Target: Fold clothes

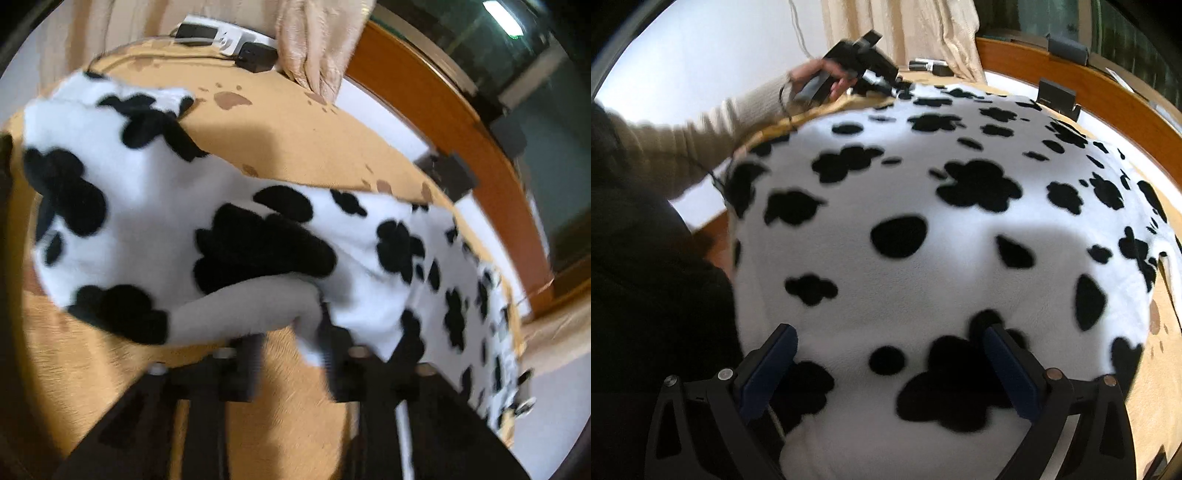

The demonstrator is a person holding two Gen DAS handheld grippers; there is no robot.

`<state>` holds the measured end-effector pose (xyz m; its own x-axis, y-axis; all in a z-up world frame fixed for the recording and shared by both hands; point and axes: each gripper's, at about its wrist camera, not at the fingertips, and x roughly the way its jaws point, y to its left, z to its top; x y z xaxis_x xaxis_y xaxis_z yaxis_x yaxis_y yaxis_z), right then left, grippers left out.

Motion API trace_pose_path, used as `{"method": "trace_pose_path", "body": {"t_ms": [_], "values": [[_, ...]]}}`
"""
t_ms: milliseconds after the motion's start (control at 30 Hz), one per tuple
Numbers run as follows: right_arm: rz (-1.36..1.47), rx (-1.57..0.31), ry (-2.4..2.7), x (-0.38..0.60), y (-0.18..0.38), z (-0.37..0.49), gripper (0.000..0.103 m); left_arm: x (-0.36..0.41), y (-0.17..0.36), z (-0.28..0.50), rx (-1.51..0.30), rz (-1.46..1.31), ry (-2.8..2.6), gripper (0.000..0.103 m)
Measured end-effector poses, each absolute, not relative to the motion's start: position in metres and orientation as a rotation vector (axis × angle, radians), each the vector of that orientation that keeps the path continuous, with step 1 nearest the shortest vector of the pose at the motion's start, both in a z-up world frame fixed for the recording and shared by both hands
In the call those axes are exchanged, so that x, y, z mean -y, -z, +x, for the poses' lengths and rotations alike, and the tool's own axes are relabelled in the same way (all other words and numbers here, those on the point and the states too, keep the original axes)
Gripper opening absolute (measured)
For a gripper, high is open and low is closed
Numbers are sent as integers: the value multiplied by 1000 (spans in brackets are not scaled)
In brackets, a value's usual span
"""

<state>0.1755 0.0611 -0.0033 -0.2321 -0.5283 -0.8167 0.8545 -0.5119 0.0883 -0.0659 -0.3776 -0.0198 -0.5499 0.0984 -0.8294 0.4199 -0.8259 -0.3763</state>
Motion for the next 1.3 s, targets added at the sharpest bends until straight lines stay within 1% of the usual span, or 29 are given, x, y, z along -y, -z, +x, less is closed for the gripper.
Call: {"method": "trace_pose_path", "body": {"t_ms": [33, 67, 233, 333, 433, 467, 600, 667, 733, 833, 933, 1067, 1167, 1200, 1233, 1267, 1300], "values": [[1026, -457, 1902, -67, -4, 169, 102, 376, 16, -61, -780, 1371, 2471, 81], [1013, -426, 1935, -74, -11, 159, 102, 374, 11, -56, -760, 1355, 2483, 82], [980, -269, 2165, -110, -36, 88, 102, 368, -12, -48, -728, 1281, 2518, 82], [998, -250, 2305, -119, -40, 28, 102, 355, -25, -68, -677, 1269, 2570, 82], [1000, -225, 2393, -122, -37, -41, 102, 334, -30, -111, -629, 1313, 2661, 82], [1006, -208, 2414, -123, -34, -67, 102, 329, -29, -128, -599, 1324, 2703, 82], [981, -162, 2437, -124, -23, -158, 102, 304, -26, -195, -356, 1314, 2856, 82], [964, -174, 2406, -121, -16, -192, 102, 296, -19, -226, -262, 1355, 2915, 82], [974, -179, 2392, -118, -6, -218, 102, 292, -8, -254, -230, 1445, 2946, 82], [990, -164, 2356, -114, 3, -246, 102, 285, 9, -283, -253, 1588, 2943, 82], [998, -161, 2343, -108, 6, -269, 102, 273, 16, -297, -207, 1634, 2981, 82], [1053, -160, 2300, -93, 13, -299, 102, 249, 23, -304, -57, 1696, 3029, 82], [1094, -212, 2270, -77, 23, -312, 102, 232, 31, -304, 81, 1731, 3026, 82], [1113, -242, 2262, -71, 28, -315, 102, 232, 32, -303, 90, 1724, 3030, 82], [1136, -272, 2255, -67, 34, -316, 95, 232, 32, -303, 89, 1716, 3036, 82], [1154, -299, 2248, -62, 38, -317, 78, 232, 32, -303, 87, 1708, 3042, 82], [1147, -305, 2247, -61, 38, -314, 77, 232, 32, -303, 86, 1700, 3049, 82]]}}
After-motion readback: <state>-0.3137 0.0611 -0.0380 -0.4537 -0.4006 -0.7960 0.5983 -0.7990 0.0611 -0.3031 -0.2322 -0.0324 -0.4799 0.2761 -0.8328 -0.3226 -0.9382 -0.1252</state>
